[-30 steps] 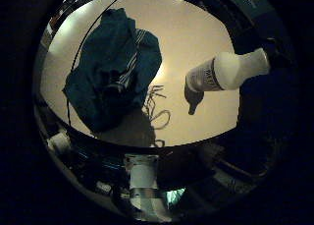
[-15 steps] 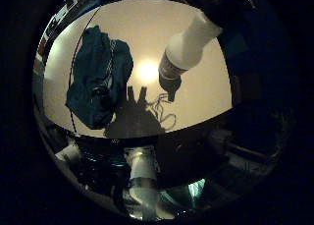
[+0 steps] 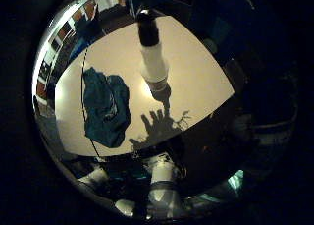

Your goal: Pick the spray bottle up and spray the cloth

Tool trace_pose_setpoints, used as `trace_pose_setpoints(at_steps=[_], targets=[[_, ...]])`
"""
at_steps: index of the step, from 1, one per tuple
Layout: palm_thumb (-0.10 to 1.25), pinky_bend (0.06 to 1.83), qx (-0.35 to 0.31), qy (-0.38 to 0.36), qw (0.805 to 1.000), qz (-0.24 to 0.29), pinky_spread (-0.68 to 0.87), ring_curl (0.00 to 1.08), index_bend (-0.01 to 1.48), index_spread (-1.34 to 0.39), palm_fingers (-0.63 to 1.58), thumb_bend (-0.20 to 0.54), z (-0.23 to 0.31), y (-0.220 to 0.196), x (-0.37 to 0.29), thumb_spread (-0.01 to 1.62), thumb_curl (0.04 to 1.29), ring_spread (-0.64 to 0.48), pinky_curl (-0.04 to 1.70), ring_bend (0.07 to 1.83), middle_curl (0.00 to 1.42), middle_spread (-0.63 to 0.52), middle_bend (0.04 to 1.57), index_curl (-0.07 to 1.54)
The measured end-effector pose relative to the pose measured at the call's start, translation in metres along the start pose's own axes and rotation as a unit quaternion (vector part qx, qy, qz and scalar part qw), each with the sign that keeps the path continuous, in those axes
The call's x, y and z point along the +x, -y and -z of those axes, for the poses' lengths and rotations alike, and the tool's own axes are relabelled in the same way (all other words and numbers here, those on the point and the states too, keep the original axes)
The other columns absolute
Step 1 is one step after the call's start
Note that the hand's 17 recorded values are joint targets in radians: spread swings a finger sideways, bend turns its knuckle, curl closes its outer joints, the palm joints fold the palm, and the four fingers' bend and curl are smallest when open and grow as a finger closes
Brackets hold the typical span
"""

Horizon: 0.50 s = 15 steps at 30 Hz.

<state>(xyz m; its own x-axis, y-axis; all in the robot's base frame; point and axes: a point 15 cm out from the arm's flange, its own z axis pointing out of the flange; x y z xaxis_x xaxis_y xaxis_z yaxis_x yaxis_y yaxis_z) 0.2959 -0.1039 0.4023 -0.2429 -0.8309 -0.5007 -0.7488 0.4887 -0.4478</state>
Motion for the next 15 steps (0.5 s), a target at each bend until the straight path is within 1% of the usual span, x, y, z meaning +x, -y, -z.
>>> trace_pose_setpoints(at_steps=[4,7,11,15], targets=[[0.63,0.63,0.045,0.015,0.999,-0.018,0.36,0.26,0.16,-0.24,0.13,-0.026,0.010,0.011,0.020,1.04,0.33,0.19,0.06,0.29,0.34,0.13,0.21,0.28],[0.63,0.64,0.063,0.036,0.996,-0.050,0.36,0.26,0.16,-0.23,0.12,-0.024,-0.001,0.003,0.043,1.05,0.33,0.19,0.06,0.30,0.34,0.15,0.20,0.29],[0.63,0.65,0.095,0.048,0.991,-0.076,0.36,0.26,0.16,-0.20,0.09,-0.024,-0.007,-0.001,0.074,1.05,0.33,0.20,0.06,0.30,0.34,0.17,0.20,0.29],[0.63,0.66,0.111,0.057,0.987,-0.105,0.36,0.26,0.15,-0.18,0.07,-0.024,-0.017,-0.013,0.104,1.05,0.33,0.22,0.07,0.32,0.34,0.20,0.20,0.28]])
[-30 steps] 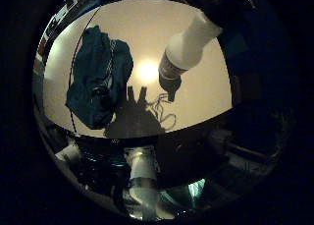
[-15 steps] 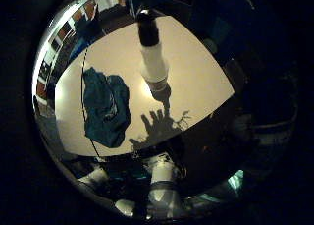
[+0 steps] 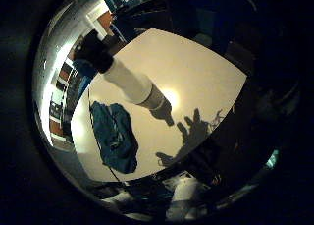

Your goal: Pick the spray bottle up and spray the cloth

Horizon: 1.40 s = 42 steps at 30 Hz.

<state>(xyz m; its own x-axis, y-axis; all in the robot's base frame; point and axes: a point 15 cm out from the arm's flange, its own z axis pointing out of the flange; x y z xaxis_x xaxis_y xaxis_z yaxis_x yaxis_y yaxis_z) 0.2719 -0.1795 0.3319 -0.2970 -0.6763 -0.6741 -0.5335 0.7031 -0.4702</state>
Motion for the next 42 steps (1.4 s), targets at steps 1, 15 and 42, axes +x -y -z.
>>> trace_pose_setpoints(at_steps=[1,15,42], targets=[[0.63,0.66,0.003,0.004,1.000,-0.002,0.36,0.27,0.15,-0.17,0.07,-0.025,-0.002,-0.001,0.004,1.05,0.34,0.22,0.07,0.32,0.34,0.20,0.20,0.28],[0.60,0.65,0.024,0.035,0.997,-0.058,0.37,0.27,0.16,-0.14,0.03,-0.027,-0.025,-0.008,0.061,1.05,0.34,0.24,0.09,0.36,0.34,0.22,0.21,0.28],[0.58,0.62,-0.017,0.038,0.996,-0.075,0.37,0.27,0.16,-0.12,0.04,-0.024,-0.086,-0.020,0.088,1.06,0.33,0.24,0.10,0.38,0.35,0.22,0.23,0.28]])
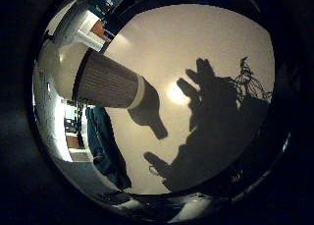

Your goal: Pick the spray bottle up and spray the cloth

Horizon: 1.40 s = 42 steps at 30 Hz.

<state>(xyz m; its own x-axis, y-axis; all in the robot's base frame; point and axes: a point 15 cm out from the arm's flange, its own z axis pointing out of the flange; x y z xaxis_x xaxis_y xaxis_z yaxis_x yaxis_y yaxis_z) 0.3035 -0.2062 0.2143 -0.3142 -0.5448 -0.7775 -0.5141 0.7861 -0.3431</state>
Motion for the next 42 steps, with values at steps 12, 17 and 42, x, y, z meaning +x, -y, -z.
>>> trace_pose_setpoints(at_steps=[12,17,42], targets=[[0.60,0.58,-0.011,0.022,1.000,-0.006,0.36,0.27,0.16,-0.08,0.13,-0.019,-0.047,0.015,-0.018,1.06,0.33,0.22,0.09,0.41,0.36,0.20,0.29,0.28],[0.65,0.60,-0.007,0.045,0.999,-0.024,0.30,0.30,0.16,-0.12,0.46,-0.013,-0.072,0.038,-0.028,1.06,0.34,0.11,0.05,0.56,0.41,0.05,0.44,0.28],[1.08,1.52,0.002,0.136,0.989,-0.062,-0.17,0.69,1.20,-0.17,1.17,-0.010,-0.098,0.080,-0.053,0.94,0.56,-0.20,0.53,1.39,0.74,-0.11,1.34,0.73]])
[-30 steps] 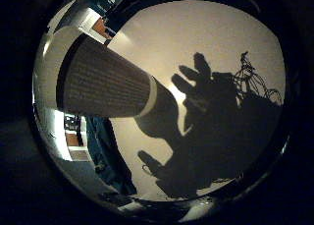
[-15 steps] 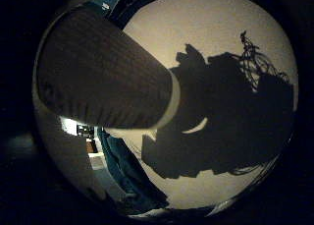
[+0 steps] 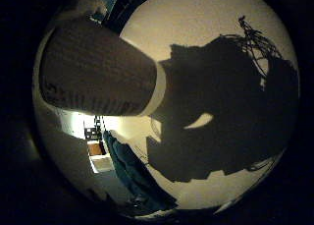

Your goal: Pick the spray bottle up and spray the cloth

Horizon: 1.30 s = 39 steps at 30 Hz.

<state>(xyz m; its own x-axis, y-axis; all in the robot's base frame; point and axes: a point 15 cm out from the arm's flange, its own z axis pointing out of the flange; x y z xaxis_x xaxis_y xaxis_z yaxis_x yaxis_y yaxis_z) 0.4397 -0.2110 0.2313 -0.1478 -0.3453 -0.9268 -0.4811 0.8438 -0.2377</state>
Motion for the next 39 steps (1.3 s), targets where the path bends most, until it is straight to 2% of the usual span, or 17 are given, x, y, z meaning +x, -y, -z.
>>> trace_pose_setpoints(at_steps=[12,19,25,32,39], targets=[[1.09,1.48,-0.081,-0.037,0.991,0.104,-0.17,0.71,1.22,-0.16,1.16,-0.014,0.045,-0.014,-0.076,0.94,0.64,-0.20,0.63,1.40,0.72,-0.11,1.37,0.72],[1.09,1.45,-0.161,-0.074,0.968,0.175,-0.17,0.72,1.23,-0.16,1.16,-0.013,0.071,-0.029,-0.116,0.94,0.67,-0.20,0.67,1.39,0.71,-0.10,1.37,0.71],[1.09,1.43,-0.247,-0.134,0.930,0.237,-0.17,0.72,1.23,-0.16,1.16,-0.014,0.088,-0.042,-0.139,0.95,0.68,-0.20,0.70,1.39,0.70,-0.10,1.38,0.71],[1.09,1.41,-0.353,-0.202,0.862,0.302,-0.18,0.73,1.23,-0.16,1.16,-0.014,0.073,-0.080,-0.153,0.96,0.69,-0.20,0.73,1.39,0.70,-0.10,1.39,0.70],[1.09,1.40,-0.419,-0.266,0.788,0.365,-0.18,0.74,1.24,-0.16,1.16,-0.014,0.061,-0.117,-0.159,0.96,0.69,-0.20,0.75,1.38,0.70,-0.10,1.39,0.70]])
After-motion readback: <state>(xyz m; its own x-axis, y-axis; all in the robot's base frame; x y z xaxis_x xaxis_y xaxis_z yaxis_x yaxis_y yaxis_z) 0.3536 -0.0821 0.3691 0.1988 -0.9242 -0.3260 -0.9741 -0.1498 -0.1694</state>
